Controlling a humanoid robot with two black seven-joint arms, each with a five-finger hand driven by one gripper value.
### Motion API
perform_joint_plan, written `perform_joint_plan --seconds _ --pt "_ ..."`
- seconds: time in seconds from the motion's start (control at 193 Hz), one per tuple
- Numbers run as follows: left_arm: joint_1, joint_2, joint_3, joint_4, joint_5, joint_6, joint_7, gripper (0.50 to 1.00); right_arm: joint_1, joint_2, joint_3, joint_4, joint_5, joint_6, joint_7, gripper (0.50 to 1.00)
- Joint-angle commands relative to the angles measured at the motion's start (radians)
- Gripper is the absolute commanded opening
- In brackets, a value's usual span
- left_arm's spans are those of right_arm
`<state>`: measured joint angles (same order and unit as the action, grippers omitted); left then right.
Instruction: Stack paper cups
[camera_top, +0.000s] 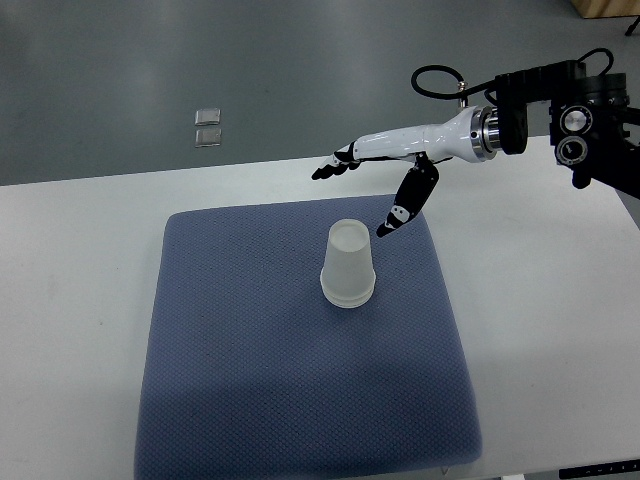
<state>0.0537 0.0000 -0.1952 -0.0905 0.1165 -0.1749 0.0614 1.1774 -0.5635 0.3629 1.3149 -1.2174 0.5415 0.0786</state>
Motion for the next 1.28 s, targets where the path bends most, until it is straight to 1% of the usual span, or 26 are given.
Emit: perform_joint_plan --seconds 0.0,0.093,0.202,0.378,0.424,0.533,0.595,0.657,0.796,0.858,0.946,1.039,1.195,1.272 --pt "0.000 0.000 0.000 0.000 0.000 0.000 0.000 1.000 -0.010 -0.004 0.016 -0.017 0.038 0.005 0.000 0.924" --pt "0.000 0.000 0.000 0.000 0.000 0.000 0.000 1.000 -0.030 -0.003 0.019 -0.062 0.099 -0.002 0.001 0.921" --pt "0.000 0.000 0.000 0.000 0.000 0.000 0.000 1.000 -0.085 0.008 0.025 -0.148 0.265 -0.008 0.000 0.921" --pt "0.000 0.000 -0.001 0.000 0.000 0.000 0.000 1.000 -0.167 0.050 0.025 -0.302 0.572 -0.095 -0.002 0.921" --pt "0.000 0.000 -0.001 0.000 0.000 0.000 0.000 1.000 -0.171 0.073 0.028 -0.354 0.656 -0.113 -0.011 0.921" --pt "0.000 0.000 -0.001 0.000 0.000 0.000 0.000 1.000 -0.176 0.111 0.051 -0.466 0.826 -0.121 -0.056 0.921" --pt "0.000 0.000 -0.001 0.000 0.000 0.000 0.000 1.000 -0.193 0.131 0.065 -0.516 0.909 -0.129 -0.069 0.921" --pt "0.000 0.000 -0.001 0.000 0.000 0.000 0.000 1.000 -0.214 0.160 0.070 -0.562 0.993 -0.152 -0.083 0.921" --pt "0.000 0.000 -0.001 0.000 0.000 0.000 0.000 1.000 -0.252 0.214 0.076 -0.611 1.151 -0.241 -0.102 0.921" --pt "0.000 0.000 0.000 0.000 0.000 0.000 0.000 1.000 -0.271 0.235 0.077 -0.615 1.170 -0.255 -0.102 0.923" --pt "0.000 0.000 -0.001 0.000 0.000 0.000 0.000 1.000 -0.295 0.254 0.091 -0.615 1.174 -0.255 -0.088 0.924" --pt "0.000 0.000 0.000 0.000 0.000 0.000 0.000 1.000 -0.312 0.257 0.117 -0.615 1.176 -0.245 -0.088 0.924" --pt "0.000 0.000 0.000 0.000 -0.001 0.000 0.000 1.000 -0.320 0.261 0.134 -0.615 1.176 -0.189 -0.088 0.926" --pt "0.000 0.000 0.000 0.000 0.000 0.000 0.000 1.000 -0.320 0.261 0.136 -0.615 1.178 -0.187 -0.086 0.926"
